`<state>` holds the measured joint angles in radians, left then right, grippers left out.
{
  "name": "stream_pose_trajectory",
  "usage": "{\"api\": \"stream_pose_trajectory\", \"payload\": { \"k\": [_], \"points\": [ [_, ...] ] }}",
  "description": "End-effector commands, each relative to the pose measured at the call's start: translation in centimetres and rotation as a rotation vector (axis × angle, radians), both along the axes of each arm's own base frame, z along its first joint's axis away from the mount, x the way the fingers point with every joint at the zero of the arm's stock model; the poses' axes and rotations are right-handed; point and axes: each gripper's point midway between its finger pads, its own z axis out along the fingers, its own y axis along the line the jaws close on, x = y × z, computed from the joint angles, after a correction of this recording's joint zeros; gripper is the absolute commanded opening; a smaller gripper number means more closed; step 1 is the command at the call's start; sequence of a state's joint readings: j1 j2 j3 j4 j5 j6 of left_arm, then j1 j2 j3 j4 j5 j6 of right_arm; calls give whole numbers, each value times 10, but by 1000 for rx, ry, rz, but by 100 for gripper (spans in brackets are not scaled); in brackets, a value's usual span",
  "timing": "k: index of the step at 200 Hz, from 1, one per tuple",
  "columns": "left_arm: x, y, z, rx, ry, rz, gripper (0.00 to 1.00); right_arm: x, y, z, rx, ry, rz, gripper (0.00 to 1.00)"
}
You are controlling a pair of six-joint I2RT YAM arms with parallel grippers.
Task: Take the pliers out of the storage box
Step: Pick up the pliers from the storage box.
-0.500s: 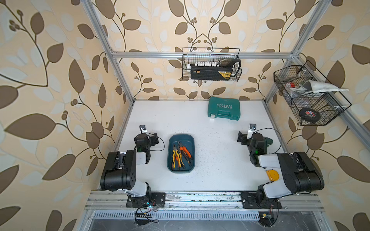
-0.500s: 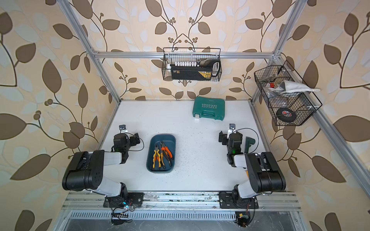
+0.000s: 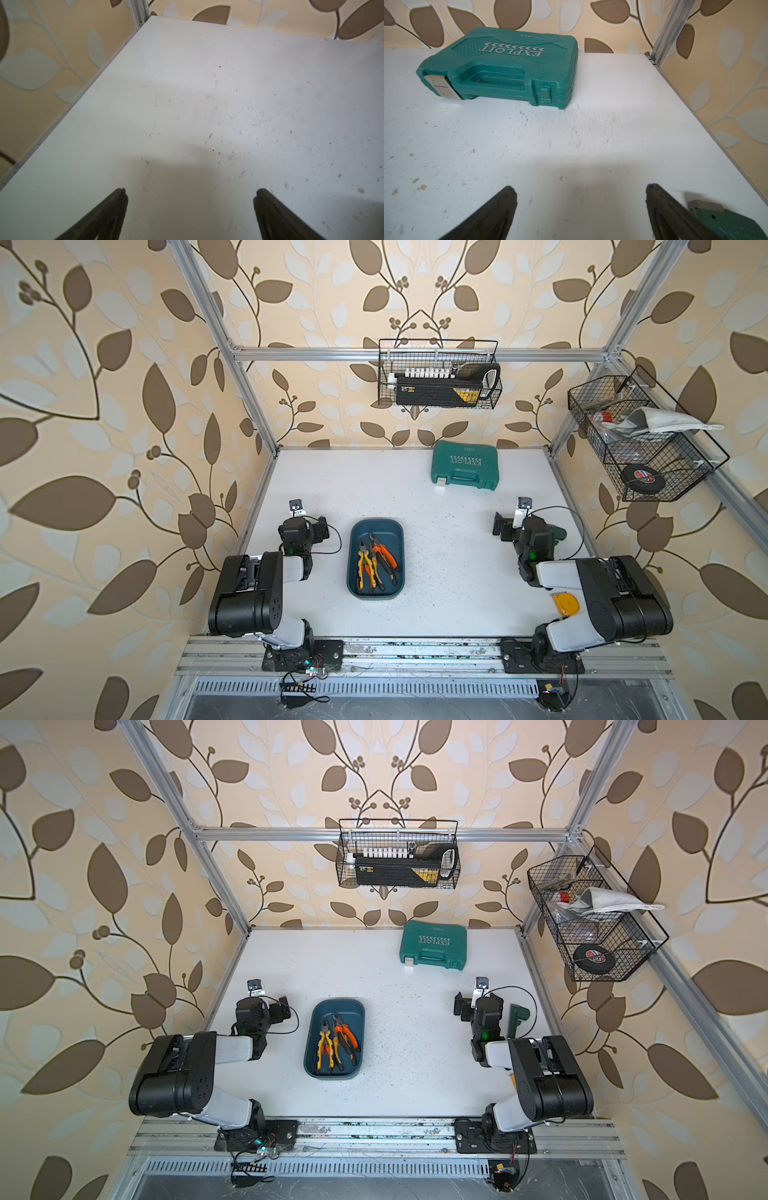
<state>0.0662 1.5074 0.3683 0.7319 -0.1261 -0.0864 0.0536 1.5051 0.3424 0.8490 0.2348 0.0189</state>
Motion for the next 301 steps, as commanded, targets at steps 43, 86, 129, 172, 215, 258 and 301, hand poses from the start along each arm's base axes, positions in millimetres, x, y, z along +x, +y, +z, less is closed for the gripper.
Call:
{"api": "stream_pose_trajectory", "payload": {
  "k": [43,86,129,172,215,258,301],
  "points": [
    [7,-1,13,-8,-45,-11,99,5,1,5,13,-13,2,99],
    [7,-1,14,-9,-45,-12,99,5,0,5,14,-12,1,100],
    [7,-1,14,-9,-45,-12,99,5,1,5,13,-13,2,100],
    [7,-2,14,-9,-47,-13,99,3,1,6,7,-21,3,99],
    [7,-10,18,-10,-52,-69,99,-12,12,35,-57,-34,-13,99],
    [4,-17,47,-80,39,-57,99,-51,27,111,153,-143,-28,99],
    [-29,-23,108,-262,-173,28,99,-107,-7,81,551,-32,-413,100]
  ]
}}
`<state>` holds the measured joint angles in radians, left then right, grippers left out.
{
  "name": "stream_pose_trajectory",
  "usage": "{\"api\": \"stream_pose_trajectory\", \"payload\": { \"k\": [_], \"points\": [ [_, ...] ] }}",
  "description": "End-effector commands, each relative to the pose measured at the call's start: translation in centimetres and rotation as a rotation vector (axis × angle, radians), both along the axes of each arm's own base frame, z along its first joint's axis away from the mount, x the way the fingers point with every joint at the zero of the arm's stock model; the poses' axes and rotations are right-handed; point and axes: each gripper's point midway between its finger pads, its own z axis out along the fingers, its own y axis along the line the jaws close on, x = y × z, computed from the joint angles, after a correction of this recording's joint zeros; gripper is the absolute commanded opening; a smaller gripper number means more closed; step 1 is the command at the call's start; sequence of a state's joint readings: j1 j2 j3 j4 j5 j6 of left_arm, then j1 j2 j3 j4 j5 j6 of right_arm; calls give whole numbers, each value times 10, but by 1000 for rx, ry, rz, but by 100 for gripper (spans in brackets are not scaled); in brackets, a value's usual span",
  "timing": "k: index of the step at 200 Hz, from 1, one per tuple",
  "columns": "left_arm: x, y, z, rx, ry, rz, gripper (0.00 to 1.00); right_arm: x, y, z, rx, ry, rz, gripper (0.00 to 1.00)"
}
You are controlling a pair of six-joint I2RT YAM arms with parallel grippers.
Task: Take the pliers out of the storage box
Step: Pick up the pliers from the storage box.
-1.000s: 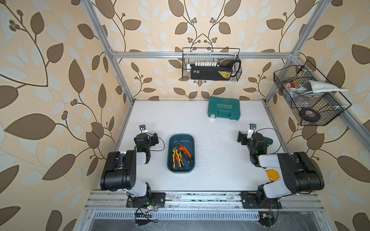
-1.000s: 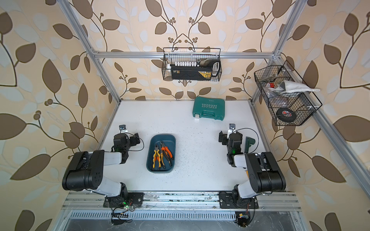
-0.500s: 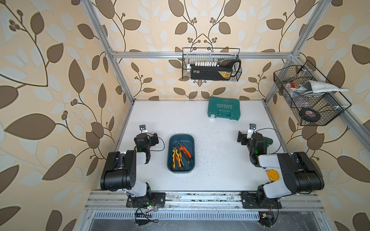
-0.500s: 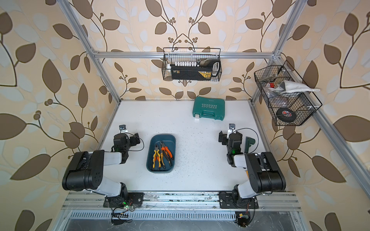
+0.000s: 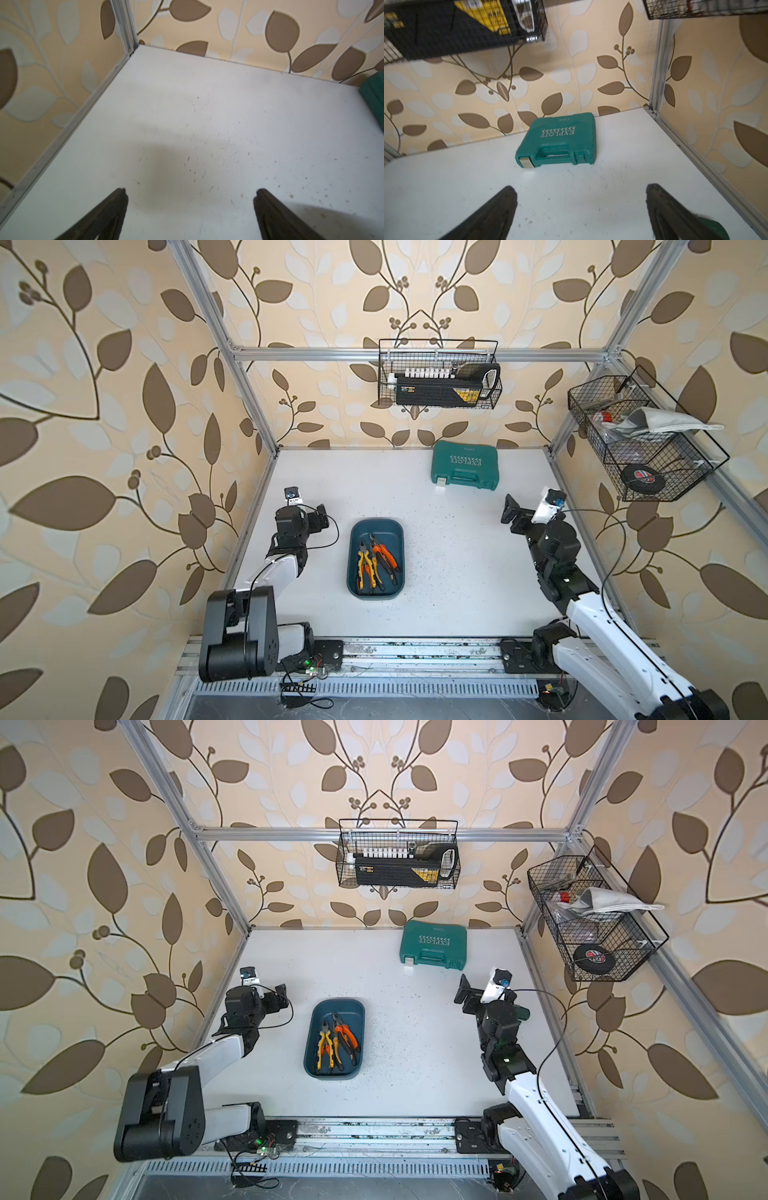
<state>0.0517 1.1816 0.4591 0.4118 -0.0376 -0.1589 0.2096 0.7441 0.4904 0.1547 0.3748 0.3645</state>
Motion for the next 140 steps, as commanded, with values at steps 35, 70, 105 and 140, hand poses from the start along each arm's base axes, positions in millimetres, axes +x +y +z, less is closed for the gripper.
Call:
{"api": "stream_pose_trajectory", "payload": {
  "k": [35,70,105,140],
  "points": [
    [-67,1,40,-385,73,234,99,-37,-15,-107,315,278,-179,100],
    [-114,41,28,-314,216,527,99,-36,-29,-120,228,390,-284,100],
    [-121,34,18,-340,238,502,99,-28,-22,-127,205,469,-284,99],
    [-134,42,-4,-366,360,637,99,-4,10,-97,279,383,-103,99]
  ]
}}
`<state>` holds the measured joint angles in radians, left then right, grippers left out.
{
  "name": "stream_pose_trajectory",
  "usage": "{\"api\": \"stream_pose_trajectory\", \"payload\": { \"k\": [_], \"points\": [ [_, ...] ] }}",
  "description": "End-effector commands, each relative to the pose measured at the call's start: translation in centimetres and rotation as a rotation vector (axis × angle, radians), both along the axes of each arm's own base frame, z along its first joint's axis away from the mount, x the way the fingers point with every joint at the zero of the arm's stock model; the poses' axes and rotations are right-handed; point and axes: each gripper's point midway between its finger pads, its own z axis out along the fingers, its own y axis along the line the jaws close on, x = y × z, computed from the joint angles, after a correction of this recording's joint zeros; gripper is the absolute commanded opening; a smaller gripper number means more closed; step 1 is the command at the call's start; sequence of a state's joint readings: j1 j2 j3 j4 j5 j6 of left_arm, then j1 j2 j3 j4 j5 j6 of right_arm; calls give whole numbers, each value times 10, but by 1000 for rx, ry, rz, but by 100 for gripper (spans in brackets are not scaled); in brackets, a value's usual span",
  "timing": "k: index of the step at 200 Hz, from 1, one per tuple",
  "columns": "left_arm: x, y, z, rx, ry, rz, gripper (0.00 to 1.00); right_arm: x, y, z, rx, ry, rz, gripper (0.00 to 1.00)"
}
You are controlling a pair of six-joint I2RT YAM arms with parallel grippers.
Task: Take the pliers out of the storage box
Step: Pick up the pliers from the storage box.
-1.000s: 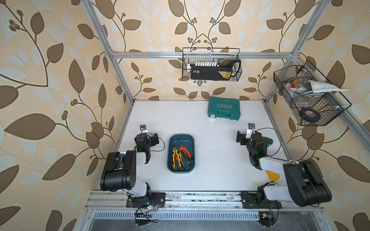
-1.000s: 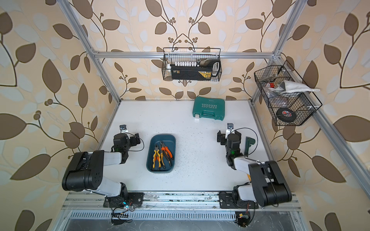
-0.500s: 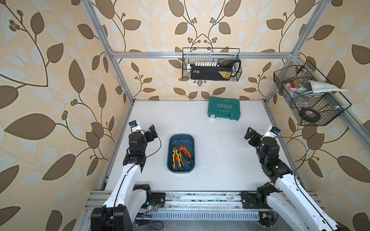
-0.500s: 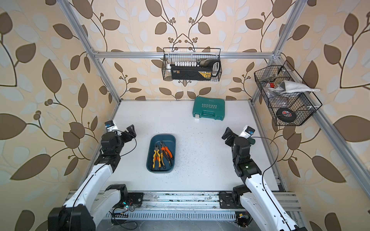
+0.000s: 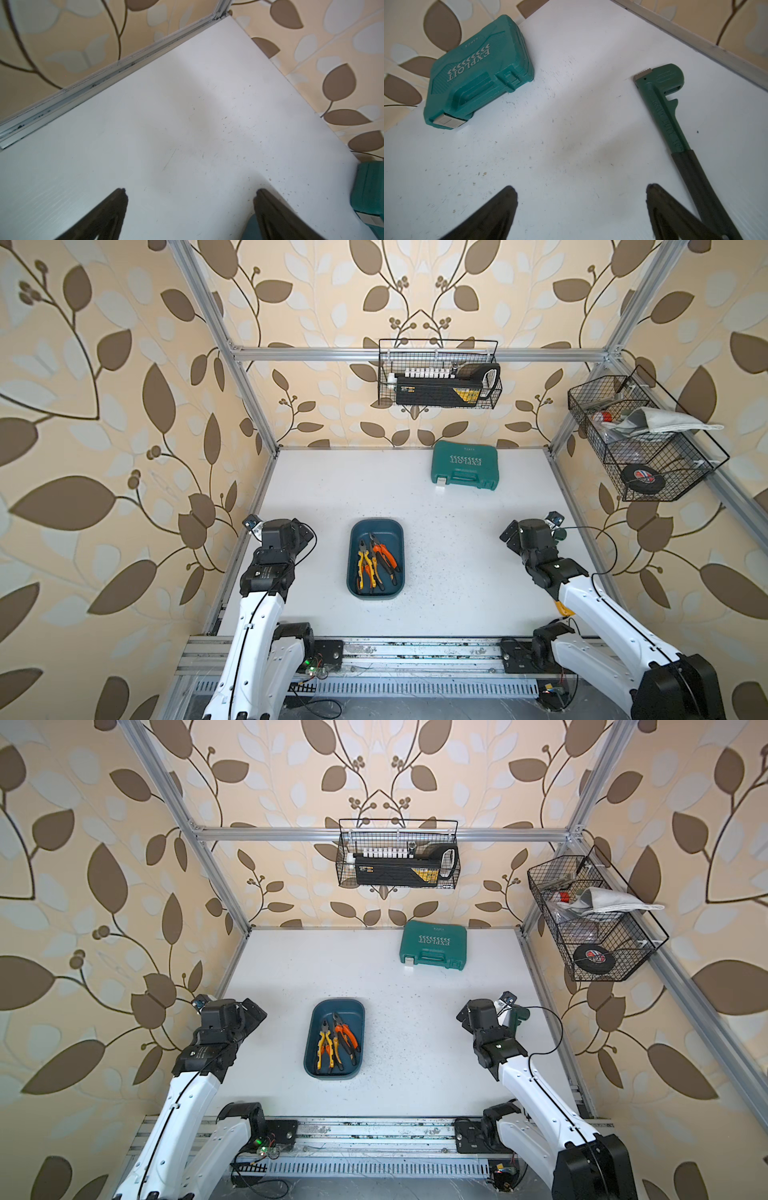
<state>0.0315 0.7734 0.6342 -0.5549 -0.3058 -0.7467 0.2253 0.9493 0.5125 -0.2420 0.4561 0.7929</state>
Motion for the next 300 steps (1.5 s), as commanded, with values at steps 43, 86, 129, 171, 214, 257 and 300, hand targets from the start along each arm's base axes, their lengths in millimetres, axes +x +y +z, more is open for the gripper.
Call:
{"api": "stream_pose_trajectory", "payload": {
  "k": [43,86,129,171,214,257,300],
  "points": [
    [-29,11,-33,-122,103,260,99,27,65,-1,-88,-47,258,99],
    [-11,-48,-26,-323,82,-63,99,35,82,10,-171,-46,318,99],
    [-22,-146,-6,-351,131,-541,91,42,120,-2,-91,26,493,90],
    [-44,-181,-2,-254,368,-632,79,41,106,-10,-136,81,424,90],
    [-53,-204,-12,-274,480,-690,75,38,103,-12,-129,73,410,90],
    [-53,-199,-8,-283,505,-591,69,40,104,-19,-133,110,402,90],
    [-48,-203,-19,-289,502,-569,65,43,104,-24,-141,131,397,90]
  ]
}}
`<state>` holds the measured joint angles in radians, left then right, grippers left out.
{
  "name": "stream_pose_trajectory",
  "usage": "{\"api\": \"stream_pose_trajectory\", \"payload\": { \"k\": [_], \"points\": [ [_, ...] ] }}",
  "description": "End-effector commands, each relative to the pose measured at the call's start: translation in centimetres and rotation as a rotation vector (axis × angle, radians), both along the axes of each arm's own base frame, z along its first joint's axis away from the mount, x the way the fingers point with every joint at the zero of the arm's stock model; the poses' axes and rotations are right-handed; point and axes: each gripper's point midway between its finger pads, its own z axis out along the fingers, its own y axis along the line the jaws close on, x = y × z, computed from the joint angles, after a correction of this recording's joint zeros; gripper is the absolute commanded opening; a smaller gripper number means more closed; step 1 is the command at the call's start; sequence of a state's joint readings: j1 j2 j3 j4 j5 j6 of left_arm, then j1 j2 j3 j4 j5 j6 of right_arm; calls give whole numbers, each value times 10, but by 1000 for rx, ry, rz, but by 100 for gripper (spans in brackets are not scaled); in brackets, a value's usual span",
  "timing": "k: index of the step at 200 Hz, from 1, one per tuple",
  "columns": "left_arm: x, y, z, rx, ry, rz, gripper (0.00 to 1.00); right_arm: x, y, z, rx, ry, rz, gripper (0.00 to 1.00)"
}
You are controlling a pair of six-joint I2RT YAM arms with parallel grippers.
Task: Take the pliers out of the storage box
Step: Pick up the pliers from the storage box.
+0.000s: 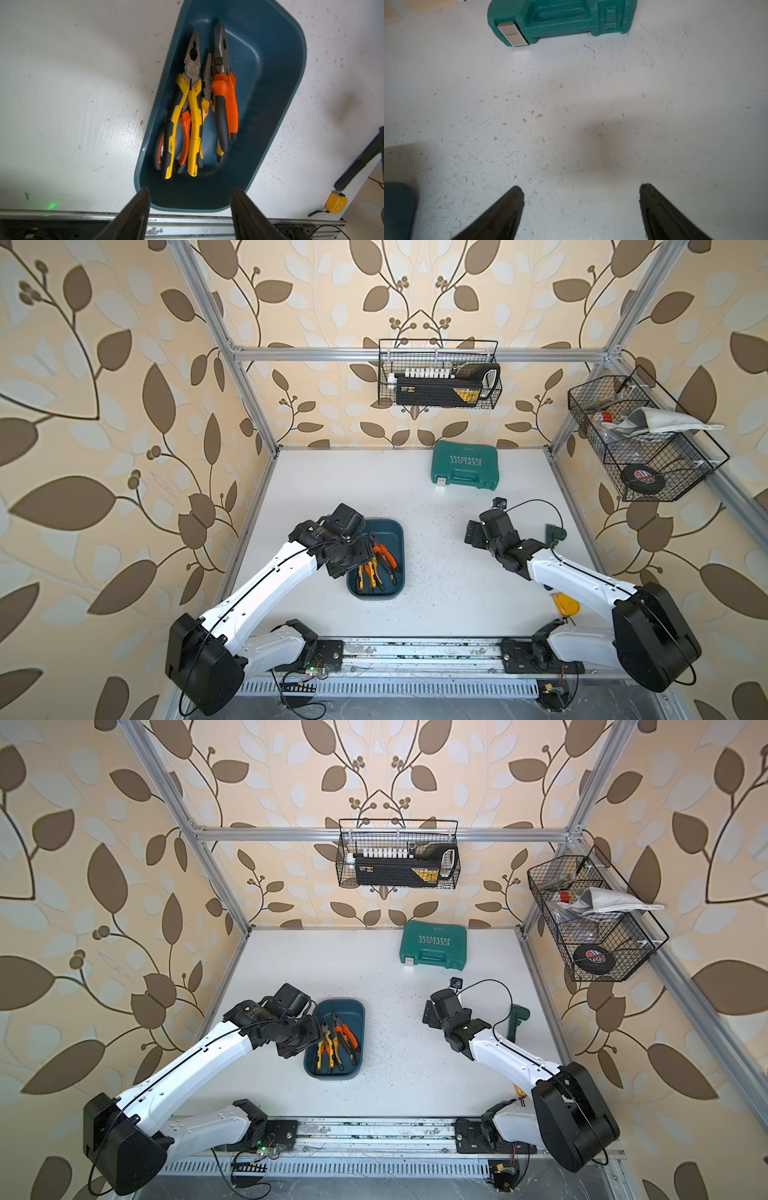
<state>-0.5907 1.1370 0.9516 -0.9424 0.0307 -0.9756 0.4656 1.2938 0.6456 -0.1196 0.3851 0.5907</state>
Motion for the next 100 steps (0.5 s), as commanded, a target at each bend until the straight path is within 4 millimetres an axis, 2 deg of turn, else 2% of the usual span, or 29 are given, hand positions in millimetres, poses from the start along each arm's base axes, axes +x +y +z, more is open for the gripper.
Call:
{"api": "stream_pose_trajectory", "payload": {
  "k": [1,33,45,70,100],
  "points": [
    [4,-2,-2,3,1,26,65,5,-1,5,-7,-4,-22,90],
    [9,-10,-18,33,43,-4,64,5,-1,5,-8,-2,-24,89],
    [11,-9,-23,61,51,-10,60,5,-1,5,-14,3,-24,88],
    [13,-11,-35,98,82,-37,43,6,-1,5,-21,5,-27,88],
    [11,-12,-46,113,108,-50,42,7,-1,1,-29,24,-25,88]
  ]
}}
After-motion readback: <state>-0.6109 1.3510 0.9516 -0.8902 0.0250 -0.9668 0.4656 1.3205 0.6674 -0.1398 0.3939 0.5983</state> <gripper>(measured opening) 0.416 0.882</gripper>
